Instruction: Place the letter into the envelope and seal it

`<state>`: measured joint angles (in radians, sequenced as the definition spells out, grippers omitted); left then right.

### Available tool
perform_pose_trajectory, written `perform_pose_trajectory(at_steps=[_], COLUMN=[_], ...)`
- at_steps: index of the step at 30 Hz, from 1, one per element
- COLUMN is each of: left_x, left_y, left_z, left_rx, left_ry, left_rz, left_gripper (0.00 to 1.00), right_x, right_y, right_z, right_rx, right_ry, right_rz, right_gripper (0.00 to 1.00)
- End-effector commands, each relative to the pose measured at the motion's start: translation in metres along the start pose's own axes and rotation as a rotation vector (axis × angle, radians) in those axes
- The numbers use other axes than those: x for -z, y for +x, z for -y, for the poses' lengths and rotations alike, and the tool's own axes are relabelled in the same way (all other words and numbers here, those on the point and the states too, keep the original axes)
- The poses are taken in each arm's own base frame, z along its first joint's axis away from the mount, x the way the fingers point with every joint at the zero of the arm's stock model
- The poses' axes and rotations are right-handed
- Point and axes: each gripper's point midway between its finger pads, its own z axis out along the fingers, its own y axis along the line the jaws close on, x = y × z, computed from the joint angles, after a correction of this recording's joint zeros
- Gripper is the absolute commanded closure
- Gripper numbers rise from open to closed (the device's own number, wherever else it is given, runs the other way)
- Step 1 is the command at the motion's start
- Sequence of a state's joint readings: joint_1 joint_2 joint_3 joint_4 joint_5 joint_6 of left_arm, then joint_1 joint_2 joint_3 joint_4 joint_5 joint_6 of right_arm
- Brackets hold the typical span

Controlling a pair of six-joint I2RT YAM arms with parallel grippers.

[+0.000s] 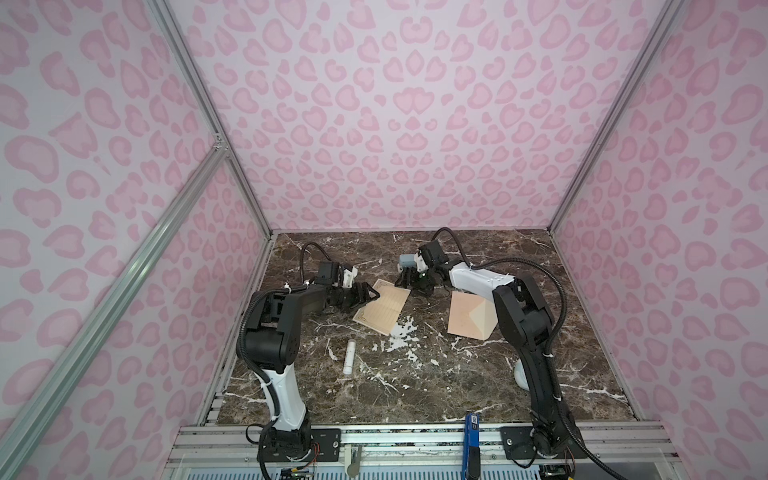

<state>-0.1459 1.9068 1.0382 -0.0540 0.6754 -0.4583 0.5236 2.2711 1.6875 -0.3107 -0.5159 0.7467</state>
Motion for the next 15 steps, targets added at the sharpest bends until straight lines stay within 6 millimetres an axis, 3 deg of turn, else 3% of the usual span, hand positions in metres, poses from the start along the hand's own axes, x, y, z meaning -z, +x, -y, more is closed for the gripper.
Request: perform_pose_trajectory(at_steps=[1,11,15], left_x=[-0.002,-0.002,-0.003], left_y=[0.019,0.020,0.019], left_z=[-0.022,-0.022,-0.022], left_rx=[0.065,0.066,0.069], left_ry=[-0.094,-0.091,-0.089], left_rz=[-0.061,-0.063,-0.062], left_gripper=[0.25,0.25,0.25], right_x=[-0.008,-0.004,-0.003], right_y=[0.007,0.007,0.007], right_z=[0.012,0.001,-0.007], right_rx=[-0.025,-0.018,-0.012], right_ry=[0.022,-0.078,-0.132], right_rz=[-0.019,0.006,0.011], right_gripper=[0.29,0.32,0.40])
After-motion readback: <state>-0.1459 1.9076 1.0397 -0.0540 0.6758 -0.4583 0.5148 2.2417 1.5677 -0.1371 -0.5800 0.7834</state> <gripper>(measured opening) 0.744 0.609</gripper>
